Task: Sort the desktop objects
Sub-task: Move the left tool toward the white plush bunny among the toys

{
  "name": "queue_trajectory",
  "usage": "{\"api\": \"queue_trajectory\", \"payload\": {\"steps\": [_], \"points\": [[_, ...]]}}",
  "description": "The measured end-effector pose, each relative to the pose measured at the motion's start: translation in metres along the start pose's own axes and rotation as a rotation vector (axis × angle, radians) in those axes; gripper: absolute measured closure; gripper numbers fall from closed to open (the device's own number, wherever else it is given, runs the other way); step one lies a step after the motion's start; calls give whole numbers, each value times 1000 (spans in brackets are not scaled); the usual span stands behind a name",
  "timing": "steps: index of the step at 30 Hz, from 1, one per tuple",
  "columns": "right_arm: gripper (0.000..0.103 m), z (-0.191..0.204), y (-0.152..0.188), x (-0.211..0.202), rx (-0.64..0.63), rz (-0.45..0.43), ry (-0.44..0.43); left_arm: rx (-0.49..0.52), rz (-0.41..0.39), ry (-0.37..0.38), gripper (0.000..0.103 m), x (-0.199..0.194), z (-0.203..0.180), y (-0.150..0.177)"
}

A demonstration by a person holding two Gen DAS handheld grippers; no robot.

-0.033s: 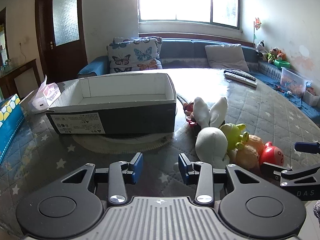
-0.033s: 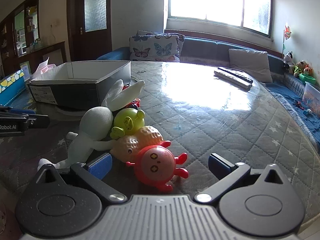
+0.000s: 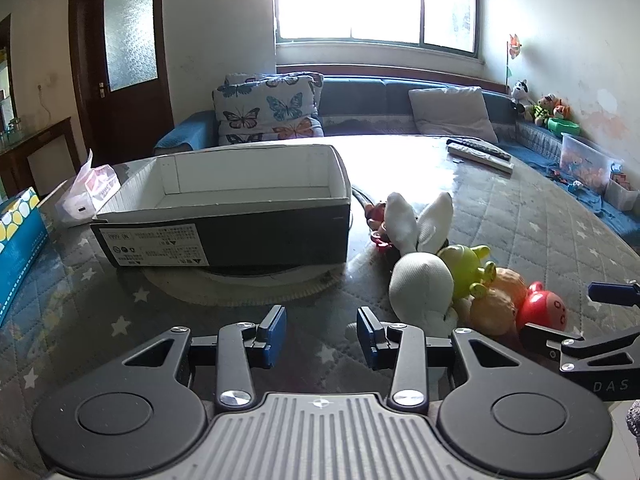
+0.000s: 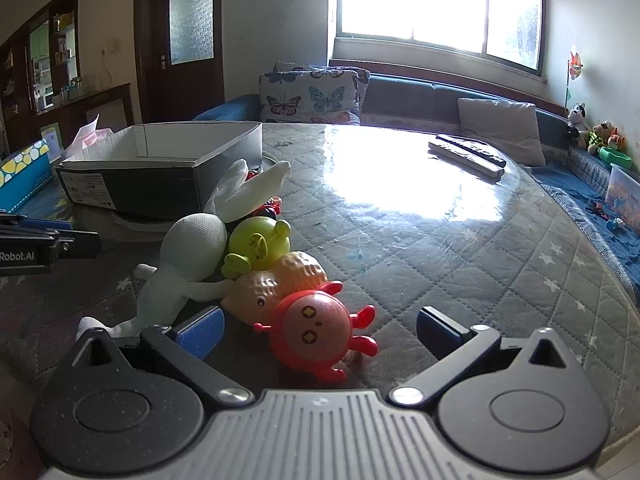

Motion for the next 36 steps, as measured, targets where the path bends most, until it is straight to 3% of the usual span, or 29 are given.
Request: {"api": "queue_trajectory", "payload": {"steps": [17, 36], "points": [[0, 9, 1, -1, -5, 6, 3, 41, 52, 4, 62, -1, -8, 13], [0, 20, -5, 6, -29, 28, -31, 19, 71, 43, 62, 0, 2, 8]]}}
Point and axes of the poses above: each gripper's, at about its wrist camera, not at the fingertips, and x roughly the way its jaws point, z to its left, y to its underside, the point moved 9 cm from there along x, roughly the way its jaws point, and after that the axes turned 14 degrees about -y, right-handed, at the moved point
